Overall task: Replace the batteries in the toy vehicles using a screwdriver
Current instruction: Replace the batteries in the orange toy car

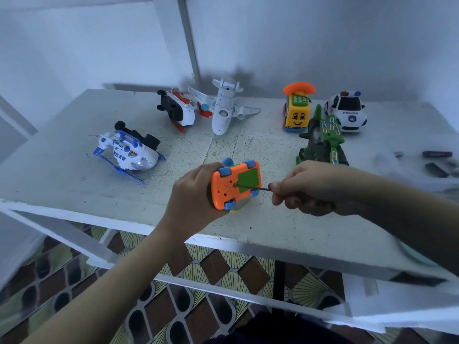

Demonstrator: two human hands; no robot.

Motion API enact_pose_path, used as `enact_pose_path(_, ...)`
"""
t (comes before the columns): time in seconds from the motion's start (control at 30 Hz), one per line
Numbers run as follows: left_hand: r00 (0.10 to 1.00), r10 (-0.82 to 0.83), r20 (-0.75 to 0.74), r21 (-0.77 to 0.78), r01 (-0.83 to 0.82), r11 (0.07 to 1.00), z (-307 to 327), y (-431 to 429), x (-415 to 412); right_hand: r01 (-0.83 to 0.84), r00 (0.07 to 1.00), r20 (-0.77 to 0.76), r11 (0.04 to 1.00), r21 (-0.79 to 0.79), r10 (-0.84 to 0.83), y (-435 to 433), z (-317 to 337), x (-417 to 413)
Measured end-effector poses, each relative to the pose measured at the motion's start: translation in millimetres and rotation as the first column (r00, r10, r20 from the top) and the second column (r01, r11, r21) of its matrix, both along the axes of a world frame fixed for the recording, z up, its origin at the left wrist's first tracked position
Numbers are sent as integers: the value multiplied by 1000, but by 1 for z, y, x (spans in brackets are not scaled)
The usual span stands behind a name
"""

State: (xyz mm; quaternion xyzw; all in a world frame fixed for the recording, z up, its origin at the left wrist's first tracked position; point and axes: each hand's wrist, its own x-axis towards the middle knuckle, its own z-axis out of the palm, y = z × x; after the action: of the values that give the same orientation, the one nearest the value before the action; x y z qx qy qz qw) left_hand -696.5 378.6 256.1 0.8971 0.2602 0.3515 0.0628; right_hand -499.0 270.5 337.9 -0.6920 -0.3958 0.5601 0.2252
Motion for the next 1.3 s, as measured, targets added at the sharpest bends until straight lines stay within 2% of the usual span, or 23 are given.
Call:
enact_pose_path(0.07, 1000, 4, -13, 18, -4, 1000, 2, 1, 2, -11, 995, 97, 999, 37, 7, 1, 2, -1)
enact_pose_path(0.13, 999, 20, -30, 19, -19, 1000, 3, 3, 4, -118, 946, 316, 981, 154, 64, 1, 2, -5)
enact_pose_path(0.17, 999, 24, -41, 14, -23, 1000, 4, 4, 4, -227, 880, 462, 951, 209, 108, -1, 0, -7)
enact_pose_path(0.2, 998, 23, -53, 6, -23, 1000, 5, 5, 4, -350, 778, 612, 908, 231, 145, -2, -2, -9)
enact_pose_path(0.27, 997, 15, -73, -3, -16, 1000, 7, 7, 3, -560, 503, 852, 806, 193, 146, -6, -9, -10)
enact_pose_path(0.33, 995, 2, -95, -1, -2, 1000, 9, 9, 4, -734, 205, 977, 668, 120, 49, -11, -13, -7)
enact_pose_path(0.37, 994, -9, -105, -7, 8, 1000, 10, 8, 5, -775, 142, 989, 626, 90, 34, -13, -13, -5)
enact_pose_path(0.53, 988, -61, -142, -18, 59, 998, 14, 12, 6, -870, 121, 991, 473, 137, -65, -8, -12, 12)
enact_pose_path(0.6, 989, -53, -137, -32, 49, 998, 15, 14, 3, -833, 155, 985, 528, 169, -71, -6, -10, 9)
enact_pose_path(0.63, 990, -46, -132, -38, 41, 998, 14, 13, 1, -786, 170, 984, 594, 172, -61, -6, -6, 6)
enact_pose_path(0.73, 993, -31, -111, -58, 24, 998, 11, 10, -2, -600, 318, 947, 781, 170, 38, -4, 3, 6)
enact_pose_path(0.77, 995, -32, -99, -60, 26, 998, 10, 9, -2, -556, 370, 923, 821, 132, 102, -3, 4, 6)
enact_pose_path(0.8, 995, -37, -87, -57, 32, 998, 10, 8, -2, -503, 466, 865, 860, 86, 186, -1, 4, 6)
enact_pose_path(0.87, 996, -56, -74, -32, 53, 998, 9, 8, -3, -387, 731, 593, 921, -47, 338, 0, 1, 5)
enact_pose_path(0.9, 995, -63, -71, -18, 62, 998, 8, 8, -3, -356, 805, 470, 928, -106, 362, 1, -1, 5)
enact_pose_path(1.03, 998, -50, -39, -20, 50, 999, 4, 7, -5, -223, 972, 37, 957, -188, 233, 3, -6, 7)
enact_pose_path(1.17, 999, -48, -14, -45, 47, 998, 2, 6, -7, -161, 939, -334, 963, -215, 83, 1, -10, 11)
enact_pose_path(1.23, 998, -61, -13, -46, 61, 997, 0, 7, -8, -116, 822, -567, 957, -265, -57, -2, -14, 15)
enact_pose_path(1.3, 998, -60, -6, -50, 60, 997, -3, 8, -10, -119, 632, -753, 937, -328, -183, -5, -23, 17)
